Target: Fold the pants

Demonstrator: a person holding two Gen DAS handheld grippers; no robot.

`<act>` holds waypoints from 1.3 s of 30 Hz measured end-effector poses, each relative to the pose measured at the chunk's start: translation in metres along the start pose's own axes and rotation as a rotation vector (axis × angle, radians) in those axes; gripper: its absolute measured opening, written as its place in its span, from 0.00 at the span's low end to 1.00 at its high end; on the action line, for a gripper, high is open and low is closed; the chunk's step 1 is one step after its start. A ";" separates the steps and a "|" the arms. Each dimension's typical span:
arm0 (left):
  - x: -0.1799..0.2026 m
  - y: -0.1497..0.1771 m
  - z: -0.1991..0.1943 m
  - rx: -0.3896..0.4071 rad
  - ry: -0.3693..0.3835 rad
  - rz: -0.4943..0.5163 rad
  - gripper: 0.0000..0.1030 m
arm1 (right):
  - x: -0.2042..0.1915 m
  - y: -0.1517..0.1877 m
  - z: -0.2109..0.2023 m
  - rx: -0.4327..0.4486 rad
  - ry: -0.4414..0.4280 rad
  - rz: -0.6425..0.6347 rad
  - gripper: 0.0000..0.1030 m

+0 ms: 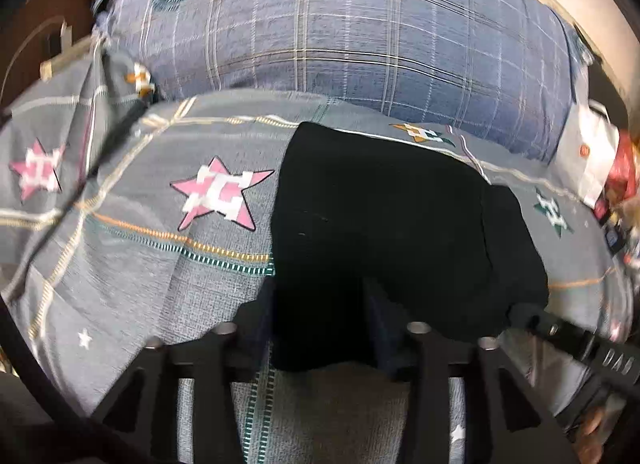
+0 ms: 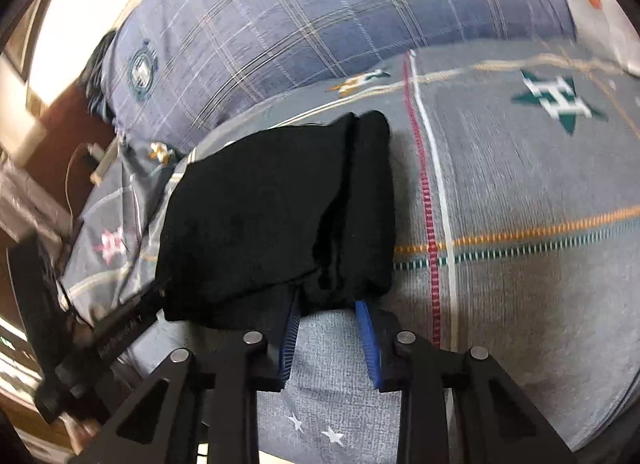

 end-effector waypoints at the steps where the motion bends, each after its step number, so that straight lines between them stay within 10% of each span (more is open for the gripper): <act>1: 0.003 0.001 0.000 -0.004 -0.009 0.021 0.63 | 0.002 -0.001 -0.001 -0.007 -0.020 0.020 0.31; 7: 0.009 0.003 -0.002 -0.009 -0.082 0.099 0.68 | 0.007 0.005 -0.002 -0.015 0.022 0.033 0.60; 35: 0.000 0.016 -0.040 0.019 -0.132 0.061 0.78 | 0.002 0.040 -0.005 -0.038 0.131 -0.059 0.70; 39: 0.009 0.026 -0.065 0.005 -0.226 0.156 0.78 | 0.004 0.043 -0.032 0.015 0.148 -0.059 0.70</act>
Point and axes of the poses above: each gripper's, at about its wrist camera, not at the fingertips, and z roughly the way its jaws point, x to its right, y to its underside, the point moved 8 cm from there along z, roughly the way its jaws point, and after that the axes turned 15 degrees about y, right-handed, at the moved point
